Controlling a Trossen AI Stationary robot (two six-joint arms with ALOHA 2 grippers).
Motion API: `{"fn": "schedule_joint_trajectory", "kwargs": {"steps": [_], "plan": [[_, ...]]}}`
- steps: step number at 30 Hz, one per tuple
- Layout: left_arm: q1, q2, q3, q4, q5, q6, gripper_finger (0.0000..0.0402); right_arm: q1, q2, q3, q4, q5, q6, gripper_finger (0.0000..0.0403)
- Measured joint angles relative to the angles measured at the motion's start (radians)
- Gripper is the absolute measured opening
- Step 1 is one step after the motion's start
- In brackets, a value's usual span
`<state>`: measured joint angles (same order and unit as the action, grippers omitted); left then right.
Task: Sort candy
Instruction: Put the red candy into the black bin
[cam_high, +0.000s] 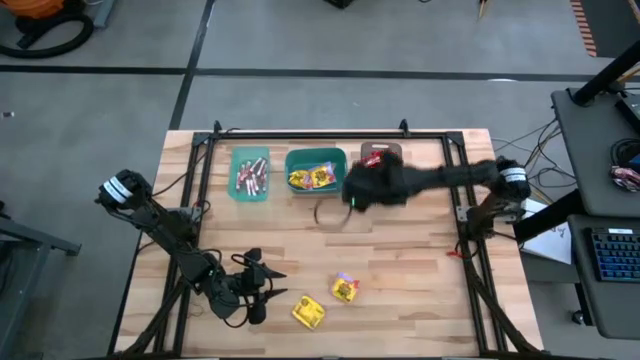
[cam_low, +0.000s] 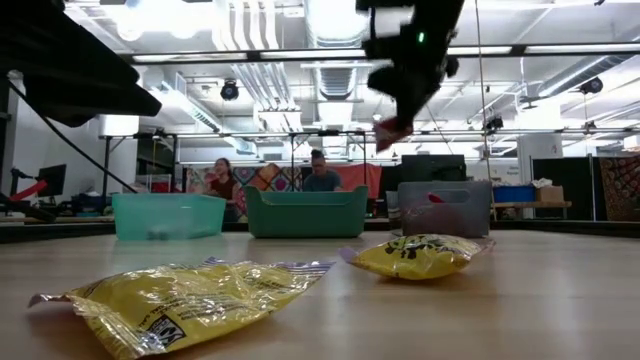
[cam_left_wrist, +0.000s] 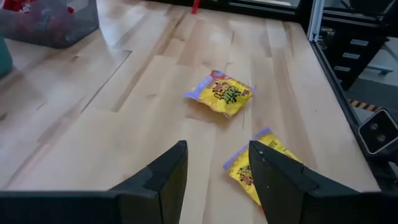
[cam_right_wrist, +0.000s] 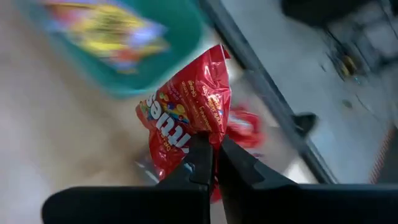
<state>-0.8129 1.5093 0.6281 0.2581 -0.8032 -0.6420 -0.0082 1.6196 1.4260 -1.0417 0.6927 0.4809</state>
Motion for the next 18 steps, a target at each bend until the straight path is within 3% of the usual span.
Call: {"fn": "schedule_joint_trajectory", "kwargs": {"steps": [6,13,18], "plan": [[0.014,0.000,0.007,-0.004,0.000,0.028,0.0155,-0.269,-0.015,-0.050,0.033,-0.021,-0.110,0.0009],[0.031,0.000,0.013,-0.008,-0.001,0.039,0.0155,-0.490,-0.015,-0.113,0.241,-0.323,-0.233,0.0036],[0.035,0.000,0.013,-0.012,-0.001,0.039,0.0155,-0.551,-0.013,-0.122,0.271,-0.381,-0.257,0.0039]]}}
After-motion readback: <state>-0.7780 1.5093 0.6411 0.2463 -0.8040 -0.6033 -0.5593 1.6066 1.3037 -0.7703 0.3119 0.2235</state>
